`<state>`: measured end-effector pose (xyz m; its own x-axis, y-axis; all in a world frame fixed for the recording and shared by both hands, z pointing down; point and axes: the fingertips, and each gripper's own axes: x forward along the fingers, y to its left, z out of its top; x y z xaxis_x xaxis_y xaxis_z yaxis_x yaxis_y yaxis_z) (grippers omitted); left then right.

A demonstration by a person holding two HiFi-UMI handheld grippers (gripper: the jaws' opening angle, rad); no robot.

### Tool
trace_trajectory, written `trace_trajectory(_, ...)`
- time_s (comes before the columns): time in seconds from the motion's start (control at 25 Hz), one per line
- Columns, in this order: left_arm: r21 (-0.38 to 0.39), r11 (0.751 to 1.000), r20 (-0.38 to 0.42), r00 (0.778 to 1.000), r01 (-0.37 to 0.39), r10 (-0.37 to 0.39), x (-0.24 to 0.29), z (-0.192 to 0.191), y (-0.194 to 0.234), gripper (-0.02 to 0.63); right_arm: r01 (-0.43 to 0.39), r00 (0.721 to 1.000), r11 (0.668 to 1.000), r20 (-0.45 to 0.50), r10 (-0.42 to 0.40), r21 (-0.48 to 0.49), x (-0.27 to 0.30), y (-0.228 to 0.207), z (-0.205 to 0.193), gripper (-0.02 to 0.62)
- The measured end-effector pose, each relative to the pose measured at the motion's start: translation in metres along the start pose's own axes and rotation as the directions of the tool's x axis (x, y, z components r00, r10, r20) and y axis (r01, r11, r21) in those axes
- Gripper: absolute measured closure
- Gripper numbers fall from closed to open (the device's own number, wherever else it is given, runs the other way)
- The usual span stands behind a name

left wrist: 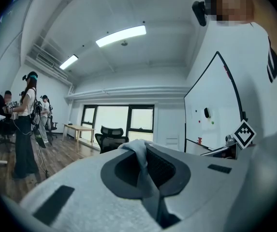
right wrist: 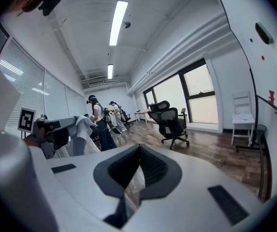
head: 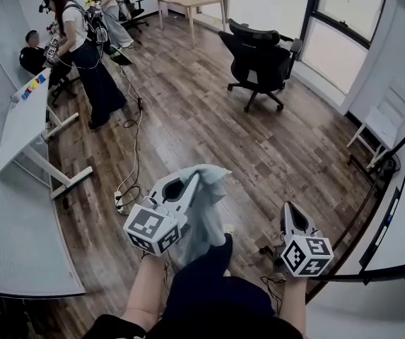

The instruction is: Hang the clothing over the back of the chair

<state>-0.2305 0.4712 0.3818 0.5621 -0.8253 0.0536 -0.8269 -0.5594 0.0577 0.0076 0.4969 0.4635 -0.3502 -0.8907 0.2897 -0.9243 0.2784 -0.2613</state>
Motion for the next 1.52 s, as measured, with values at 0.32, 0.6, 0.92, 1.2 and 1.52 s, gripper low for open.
trace_trajectory(0.32,-0.024,1.000,-0.004,1.000,0.017,-0.017,0.071,0.000,0.026,0.597,0.021,1.000,1.000,-0.002,-0.021,-0.015,0.053,-0.031,0.033,0.595)
trace_trajectory(0.6,-0.031,0.999,0.012,1.000,0.017,-0.016,0.136,0.012,0.064,0.597,0.043,0.999,0.999,0.014,-0.043,-0.031,0.112,-0.061,0.074,0.595)
trace_trajectory(0.92,-0.027,0.999,0.015,0.999,0.030,-0.030,0.195,0.021,0.097,0.597,0.049,0.999,0.998,0.022,-0.049,-0.035,0.166,-0.081,0.103,0.595)
trace_trajectory(1.2,-0.018,0.999,0.003,0.999,0.044,-0.044,0.234,0.018,0.118,0.597,0.058,0.998,0.998,0.022,-0.057,-0.031,0.204,-0.098,0.115,0.595)
trace_trajectory(1.52,-0.009,0.997,-0.007,0.997,0.078,-0.078,0.265,0.015,0.131,0.597,0.079,0.996,0.997,0.029,-0.079,-0.010,0.233,-0.110,0.121,0.595)
